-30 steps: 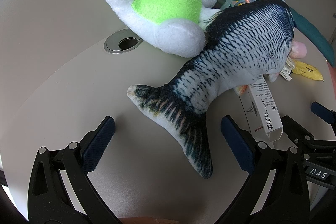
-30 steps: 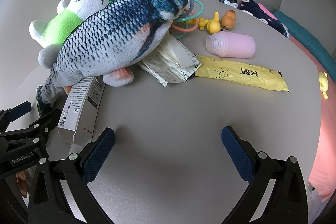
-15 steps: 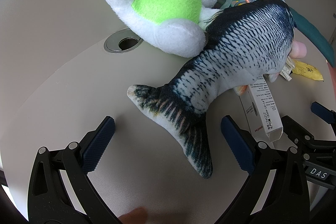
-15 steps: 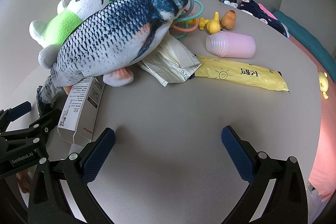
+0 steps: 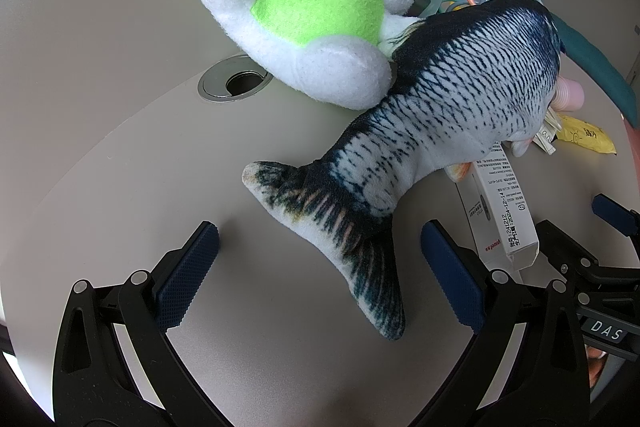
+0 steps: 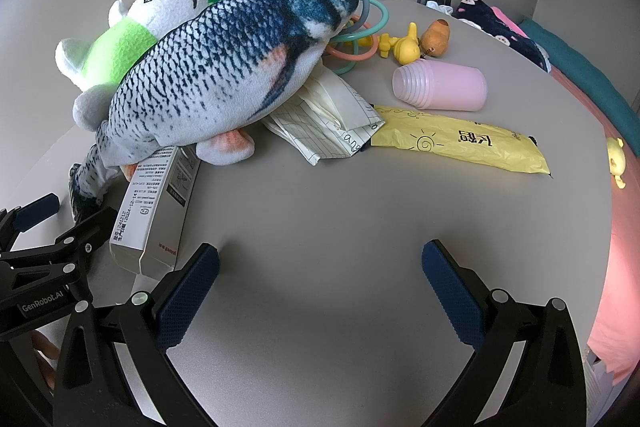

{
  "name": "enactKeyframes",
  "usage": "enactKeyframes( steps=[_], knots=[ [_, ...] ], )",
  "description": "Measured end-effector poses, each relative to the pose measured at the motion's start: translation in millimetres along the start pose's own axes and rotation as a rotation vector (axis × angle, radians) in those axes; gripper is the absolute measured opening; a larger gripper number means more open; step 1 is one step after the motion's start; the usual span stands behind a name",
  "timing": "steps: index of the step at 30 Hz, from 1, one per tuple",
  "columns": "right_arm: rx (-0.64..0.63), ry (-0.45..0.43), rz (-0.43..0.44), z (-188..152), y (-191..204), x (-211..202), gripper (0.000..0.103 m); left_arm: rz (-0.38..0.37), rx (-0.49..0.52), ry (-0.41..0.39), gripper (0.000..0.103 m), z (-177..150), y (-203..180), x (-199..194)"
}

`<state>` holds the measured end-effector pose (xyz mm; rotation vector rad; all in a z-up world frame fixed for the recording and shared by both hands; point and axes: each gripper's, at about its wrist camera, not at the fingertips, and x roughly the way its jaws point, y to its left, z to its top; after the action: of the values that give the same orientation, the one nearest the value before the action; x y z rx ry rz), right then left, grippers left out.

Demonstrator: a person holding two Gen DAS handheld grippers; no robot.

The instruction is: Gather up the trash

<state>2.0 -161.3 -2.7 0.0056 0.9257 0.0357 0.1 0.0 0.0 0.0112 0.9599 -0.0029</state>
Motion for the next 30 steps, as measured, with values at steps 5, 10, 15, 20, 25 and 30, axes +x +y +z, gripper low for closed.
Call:
enactKeyframes(
  steps=[5,10,15,20,25,30],
  knots=[
    [0.001,0.0,-0.003,2.9,1.9,0.0,0.101,0.003,-0.005,-0.001,0.097,0.6,-1.5,0.1],
    [0.005,0.001,0.033,2.1,-2.2,-4.7,0.101,-0.002,0.021,-0.002,0.097,-3.5,4.6,-5.3],
    [0.008,-0.058,0.123,6.2,-3.1,-36.2,0.101,-0.002,-0.011,-0.071,0.097,-12.4,36.0,-37.0],
    [0.031,-0.056,0.225,29.0,7.7,-54.4,0.101,-0.033,-0.037,-0.117,0.097,-2.2,63.3,-65.5],
    [0.105,-0.027,0.276,65.2,13.8,-48.3,0.082,-0.03,0.005,-0.153,0.097,3.7,56.3,-81.7],
    [0.085,0.027,0.26,92.8,29.9,-27.3,0.069,-0.047,0.003,-0.134,0.097,19.5,44.1,-68.3]
  ],
)
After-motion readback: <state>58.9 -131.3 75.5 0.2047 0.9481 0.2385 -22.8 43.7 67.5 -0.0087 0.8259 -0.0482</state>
